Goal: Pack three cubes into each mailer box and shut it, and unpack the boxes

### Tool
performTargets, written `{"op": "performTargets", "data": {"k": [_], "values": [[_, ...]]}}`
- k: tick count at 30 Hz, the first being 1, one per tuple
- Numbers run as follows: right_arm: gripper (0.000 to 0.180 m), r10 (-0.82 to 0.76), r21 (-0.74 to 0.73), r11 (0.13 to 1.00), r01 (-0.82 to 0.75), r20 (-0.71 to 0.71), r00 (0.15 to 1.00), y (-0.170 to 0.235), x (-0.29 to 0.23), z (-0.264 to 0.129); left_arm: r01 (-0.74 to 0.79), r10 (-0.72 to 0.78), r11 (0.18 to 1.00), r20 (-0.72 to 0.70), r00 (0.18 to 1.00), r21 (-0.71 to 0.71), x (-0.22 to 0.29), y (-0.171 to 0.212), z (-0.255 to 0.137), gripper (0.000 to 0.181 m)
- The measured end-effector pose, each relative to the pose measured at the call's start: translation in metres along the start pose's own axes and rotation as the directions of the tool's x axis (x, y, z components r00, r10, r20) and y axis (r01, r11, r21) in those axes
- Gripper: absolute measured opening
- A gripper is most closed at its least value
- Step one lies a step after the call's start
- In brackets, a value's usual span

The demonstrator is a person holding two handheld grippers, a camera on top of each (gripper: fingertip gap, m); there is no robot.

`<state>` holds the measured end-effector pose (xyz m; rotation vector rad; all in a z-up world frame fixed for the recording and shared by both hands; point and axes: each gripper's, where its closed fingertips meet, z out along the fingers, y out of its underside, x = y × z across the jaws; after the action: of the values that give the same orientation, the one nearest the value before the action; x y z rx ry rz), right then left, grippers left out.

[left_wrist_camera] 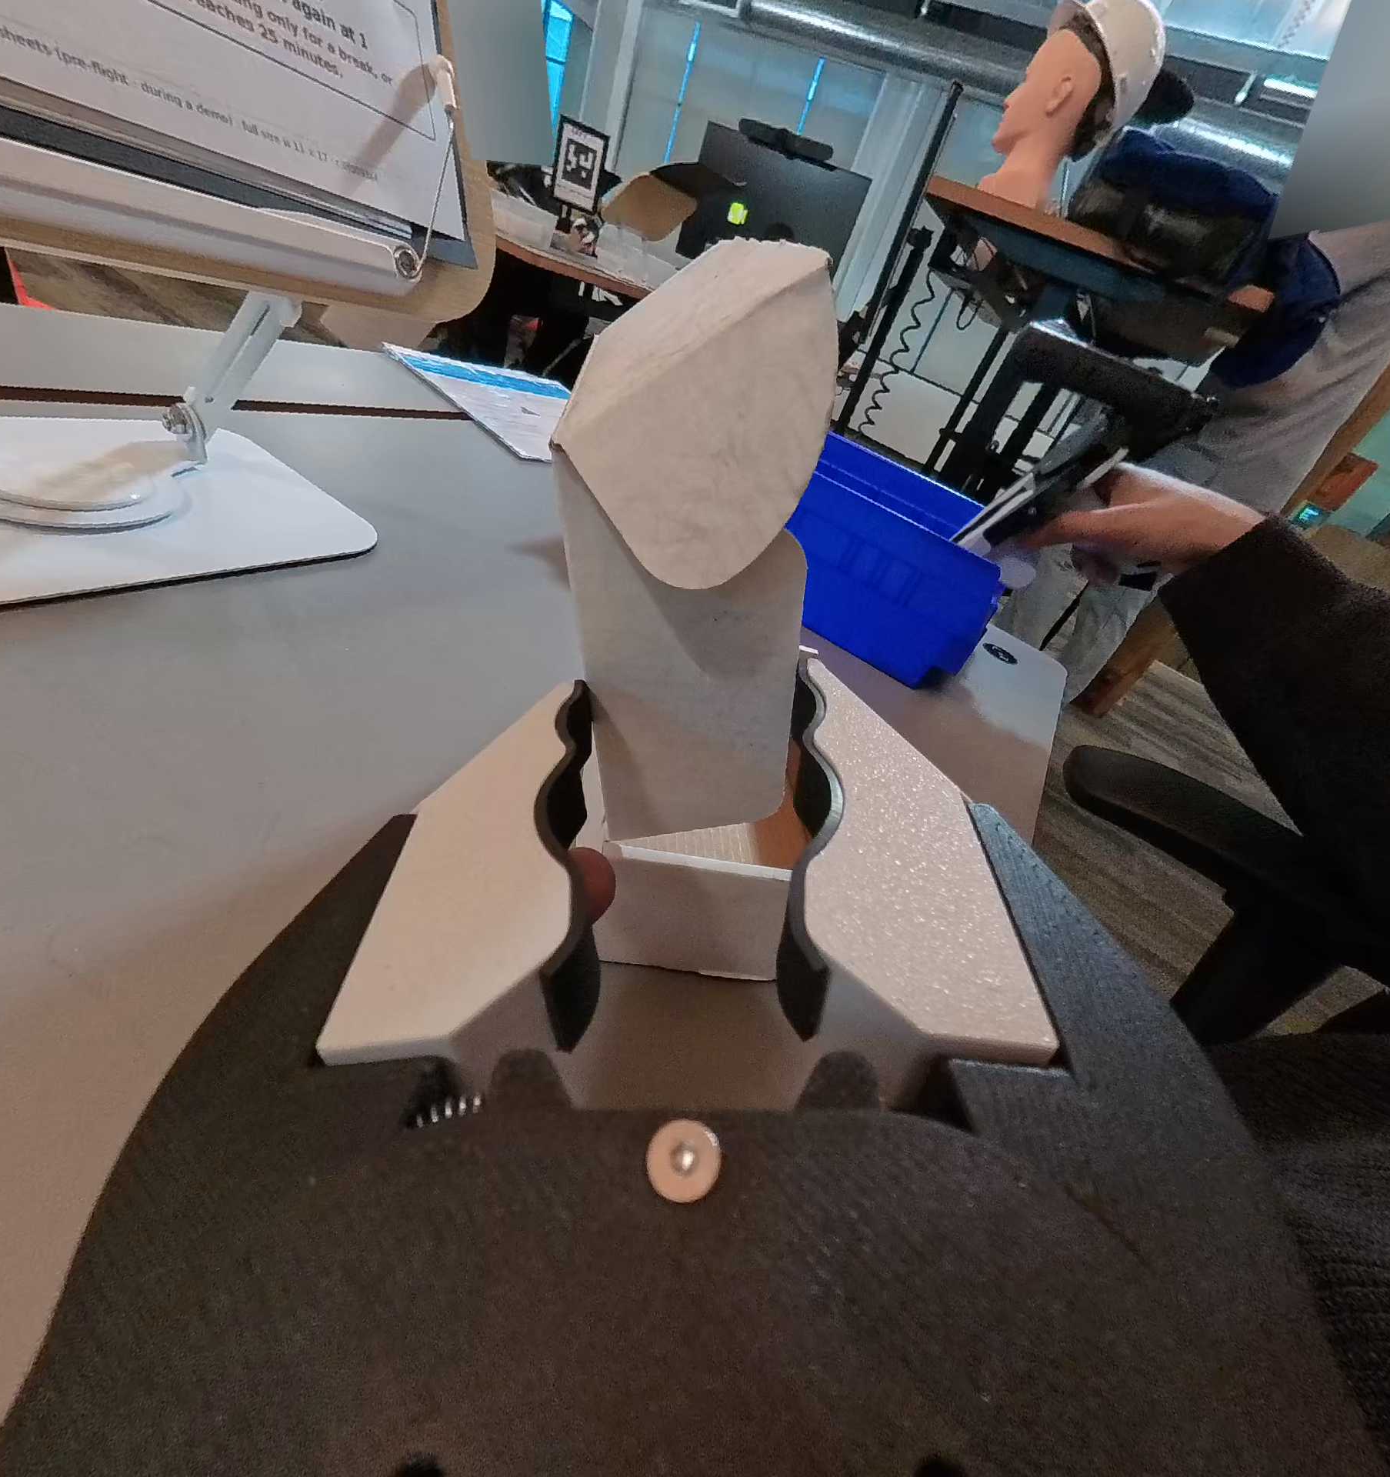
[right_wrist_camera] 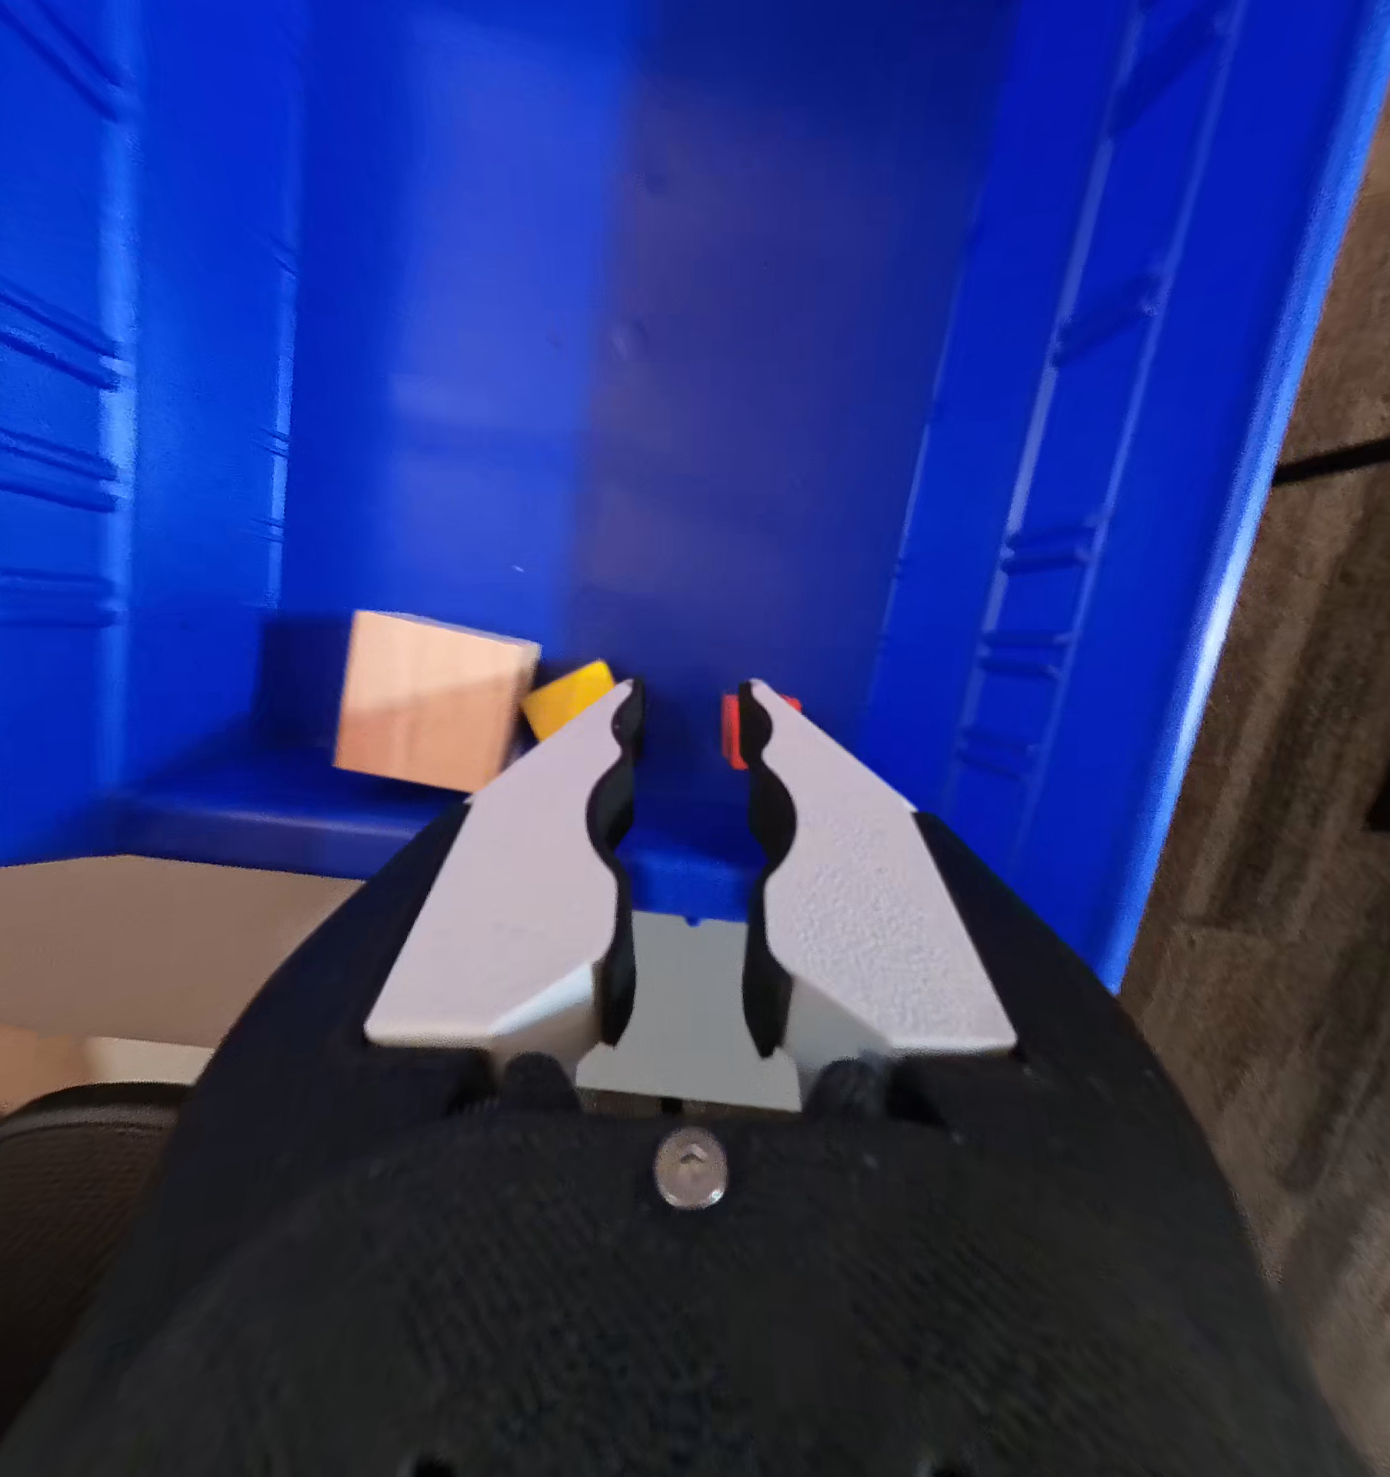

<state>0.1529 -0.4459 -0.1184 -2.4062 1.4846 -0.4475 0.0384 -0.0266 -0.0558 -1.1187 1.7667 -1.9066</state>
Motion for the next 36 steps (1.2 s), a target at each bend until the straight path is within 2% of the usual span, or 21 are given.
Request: {"op": "performTargets", "data": {"k": [4,7,18,23,30,32,36], "values": [[0.02,-0.025,0.044,0.999,0.023,0.047,0.999,-0.012,-0.016,0.0,-0.002,0.002,1.0,-0.001,1.0,-0.001,0.0,0.0,0.0,0.049],[0.021,-0.036,0.01,0.999,0.035,0.058,0.998,-0.008,-0.021,0.009,-0.007,0.007,1.0,0.0,1.0,-0.002,0.0,0.0,0.0,0.049],[0.02,-0.029,-0.065,0.998,0.027,-0.027,0.999,0.008,-0.002,0.009,-0.005,0.005,1.0,0.0,1.0,0.0,0.0,0.0,0.0,0.049],[0.02,-0.045,0.009,0.999,0.045,0.003,0.999,-0.008,-0.014,0.008,-0.006,0.006,1.0,0.001,1.0,0.0,0.0,0.0,0.0,0.049],[0.02,-0.062,-0.107,0.993,0.058,-0.035,0.997,0.01,-0.01,0.017,-0.013,0.013,1.0,0.002,1.0,-0.003,0.0,0.001,0.0,0.049],[0.02,-0.058,-0.096,0.994,0.053,-0.057,0.997,0.009,-0.004,0.015,-0.012,0.012,1.0,0.001,1.0,-0.003,0.0,0.001,0.0,0.049],[0.019,-0.037,-0.032,0.999,0.037,-0.002,0.999,0.0,-0.01,0.003,-0.01,0.01,1.0,0.001,1.0,-0.002,0.0,0.001,0.0,0.049]]}}
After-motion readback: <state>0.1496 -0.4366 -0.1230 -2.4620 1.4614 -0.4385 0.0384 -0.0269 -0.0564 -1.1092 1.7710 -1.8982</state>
